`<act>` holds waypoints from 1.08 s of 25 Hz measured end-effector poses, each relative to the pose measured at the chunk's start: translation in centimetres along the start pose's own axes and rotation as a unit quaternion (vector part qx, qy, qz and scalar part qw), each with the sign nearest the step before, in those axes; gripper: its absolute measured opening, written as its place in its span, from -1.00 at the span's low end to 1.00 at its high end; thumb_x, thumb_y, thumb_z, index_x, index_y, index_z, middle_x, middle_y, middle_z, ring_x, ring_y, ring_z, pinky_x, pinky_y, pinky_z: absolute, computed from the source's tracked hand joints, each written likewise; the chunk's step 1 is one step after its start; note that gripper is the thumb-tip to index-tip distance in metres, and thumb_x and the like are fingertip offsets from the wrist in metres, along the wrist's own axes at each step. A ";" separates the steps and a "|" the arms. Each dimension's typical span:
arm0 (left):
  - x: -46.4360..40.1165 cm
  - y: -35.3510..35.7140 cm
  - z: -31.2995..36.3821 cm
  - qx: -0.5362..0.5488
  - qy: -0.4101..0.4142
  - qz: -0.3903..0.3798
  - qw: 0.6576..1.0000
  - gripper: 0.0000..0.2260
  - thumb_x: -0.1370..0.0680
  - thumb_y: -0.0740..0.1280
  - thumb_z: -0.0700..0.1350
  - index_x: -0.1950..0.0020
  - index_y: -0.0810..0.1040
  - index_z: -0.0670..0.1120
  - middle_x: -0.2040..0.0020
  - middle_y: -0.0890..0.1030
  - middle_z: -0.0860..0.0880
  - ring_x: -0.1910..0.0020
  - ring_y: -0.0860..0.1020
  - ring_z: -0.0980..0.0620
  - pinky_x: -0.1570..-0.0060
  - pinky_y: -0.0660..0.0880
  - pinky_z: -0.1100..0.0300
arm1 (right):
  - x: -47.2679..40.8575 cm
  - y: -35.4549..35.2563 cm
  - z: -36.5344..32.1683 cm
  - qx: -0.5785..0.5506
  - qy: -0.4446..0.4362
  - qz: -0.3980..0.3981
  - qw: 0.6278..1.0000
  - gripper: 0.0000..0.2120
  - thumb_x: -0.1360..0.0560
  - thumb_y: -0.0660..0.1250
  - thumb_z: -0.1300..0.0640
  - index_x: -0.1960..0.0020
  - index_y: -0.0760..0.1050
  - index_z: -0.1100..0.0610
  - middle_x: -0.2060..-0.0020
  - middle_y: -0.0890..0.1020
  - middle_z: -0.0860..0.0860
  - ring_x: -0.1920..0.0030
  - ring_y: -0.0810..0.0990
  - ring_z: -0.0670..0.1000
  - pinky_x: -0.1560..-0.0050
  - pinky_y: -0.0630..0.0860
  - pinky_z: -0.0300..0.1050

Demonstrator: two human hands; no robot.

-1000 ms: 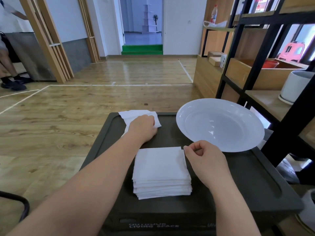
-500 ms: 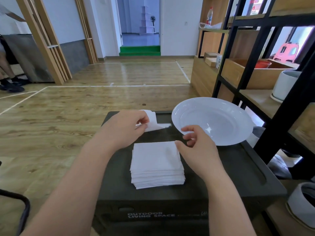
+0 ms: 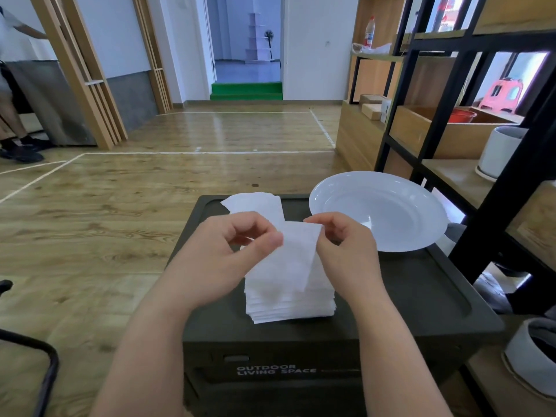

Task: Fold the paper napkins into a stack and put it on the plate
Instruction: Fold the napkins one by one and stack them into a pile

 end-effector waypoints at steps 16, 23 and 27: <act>-0.9 -1.0 -2.8 0.042 -0.027 0.116 0.992 -0.97 -0.48 0.39 0.02 0.15 0.60 0.17 0.09 0.63 0.30 0.04 0.55 0.27 0.09 0.41 0.38 | 0.4 -0.5 -1.8 -0.189 0.008 -0.063 0.980 -0.75 -0.51 0.35 0.17 0.17 0.65 -0.17 0.20 0.70 -0.15 0.19 0.66 -0.15 0.32 0.54 -0.23; -1.0 1.2 -3.3 0.122 -0.081 0.036 0.989 -0.80 -0.45 0.34 0.18 -0.03 0.60 0.21 0.07 0.68 0.23 0.05 0.60 0.30 0.12 0.43 0.44 | 0.1 -0.5 -0.9 -0.336 0.095 -0.054 0.935 -0.73 -0.49 0.31 0.15 0.29 0.68 -0.09 0.36 0.67 -0.10 0.34 0.65 -0.12 0.41 0.54 -0.21; -0.9 2.5 -3.7 0.104 -0.106 -0.002 0.989 -0.85 -0.49 0.36 0.11 0.12 0.66 0.08 0.18 0.69 0.05 0.20 0.60 0.05 0.14 0.50 0.10 | 0.3 -0.5 -1.3 -0.315 0.064 -0.064 0.945 -0.85 -0.38 0.36 0.07 0.25 0.67 -0.15 0.31 0.68 -0.14 0.29 0.66 -0.13 0.35 0.56 -0.21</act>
Point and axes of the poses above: each hand's wrist, its own x-axis away from the middle knuckle, its own y-axis out of the palm, z = x × y, the point moved 7 cm from there along -x, towards the middle knuckle
